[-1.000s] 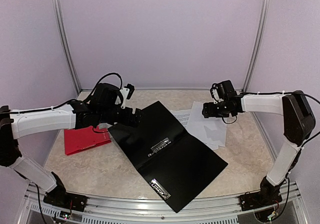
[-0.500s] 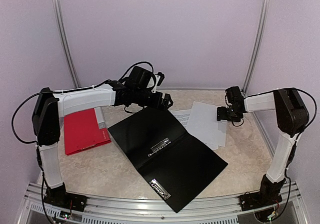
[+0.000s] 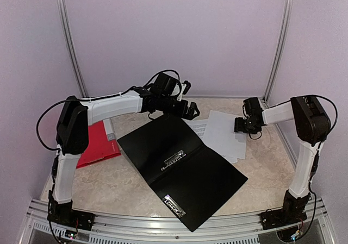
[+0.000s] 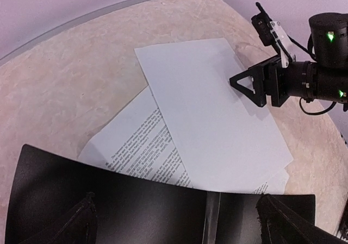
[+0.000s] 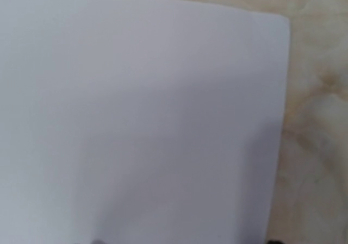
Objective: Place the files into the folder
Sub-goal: Pick up the file from the center of the board.
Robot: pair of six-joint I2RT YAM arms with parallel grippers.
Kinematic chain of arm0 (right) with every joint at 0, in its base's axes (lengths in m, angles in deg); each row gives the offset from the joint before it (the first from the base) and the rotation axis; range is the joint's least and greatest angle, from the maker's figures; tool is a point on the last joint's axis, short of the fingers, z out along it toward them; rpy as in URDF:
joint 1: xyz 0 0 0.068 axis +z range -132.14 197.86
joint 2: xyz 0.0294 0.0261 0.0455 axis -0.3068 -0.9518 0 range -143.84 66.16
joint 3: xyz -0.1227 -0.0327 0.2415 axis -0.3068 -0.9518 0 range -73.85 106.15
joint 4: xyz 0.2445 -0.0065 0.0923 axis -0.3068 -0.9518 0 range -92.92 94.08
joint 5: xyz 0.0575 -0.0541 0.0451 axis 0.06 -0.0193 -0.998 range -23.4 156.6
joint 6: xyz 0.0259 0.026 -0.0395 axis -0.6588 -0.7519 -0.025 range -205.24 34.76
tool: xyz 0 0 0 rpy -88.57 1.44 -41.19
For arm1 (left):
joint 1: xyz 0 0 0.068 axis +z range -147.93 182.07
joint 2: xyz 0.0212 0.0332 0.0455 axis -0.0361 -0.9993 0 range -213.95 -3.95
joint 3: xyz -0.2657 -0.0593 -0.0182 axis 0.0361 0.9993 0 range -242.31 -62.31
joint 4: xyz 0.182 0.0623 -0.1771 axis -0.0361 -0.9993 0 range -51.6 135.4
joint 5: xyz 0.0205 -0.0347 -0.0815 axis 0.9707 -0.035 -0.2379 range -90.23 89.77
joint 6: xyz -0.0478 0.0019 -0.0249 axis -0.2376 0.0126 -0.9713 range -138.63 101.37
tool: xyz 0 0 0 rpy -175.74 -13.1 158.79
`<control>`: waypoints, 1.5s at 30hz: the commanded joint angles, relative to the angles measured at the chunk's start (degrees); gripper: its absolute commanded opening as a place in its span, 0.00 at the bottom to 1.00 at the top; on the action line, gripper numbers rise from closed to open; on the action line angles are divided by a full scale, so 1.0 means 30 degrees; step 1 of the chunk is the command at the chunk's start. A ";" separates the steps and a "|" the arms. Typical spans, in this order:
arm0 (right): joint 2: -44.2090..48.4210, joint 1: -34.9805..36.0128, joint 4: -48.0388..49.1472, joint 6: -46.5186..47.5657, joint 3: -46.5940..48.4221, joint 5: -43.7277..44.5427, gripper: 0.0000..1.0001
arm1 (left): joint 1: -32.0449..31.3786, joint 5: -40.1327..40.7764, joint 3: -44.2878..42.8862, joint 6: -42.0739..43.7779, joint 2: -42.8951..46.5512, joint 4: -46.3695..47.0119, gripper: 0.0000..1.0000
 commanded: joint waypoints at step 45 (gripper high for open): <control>-0.1707 0.1916 -0.1410 0.0097 0.1277 -0.3500 0.61 | 0.0915 -0.5831 -1.1449 -0.7252 -1.1829 -0.4447 0.69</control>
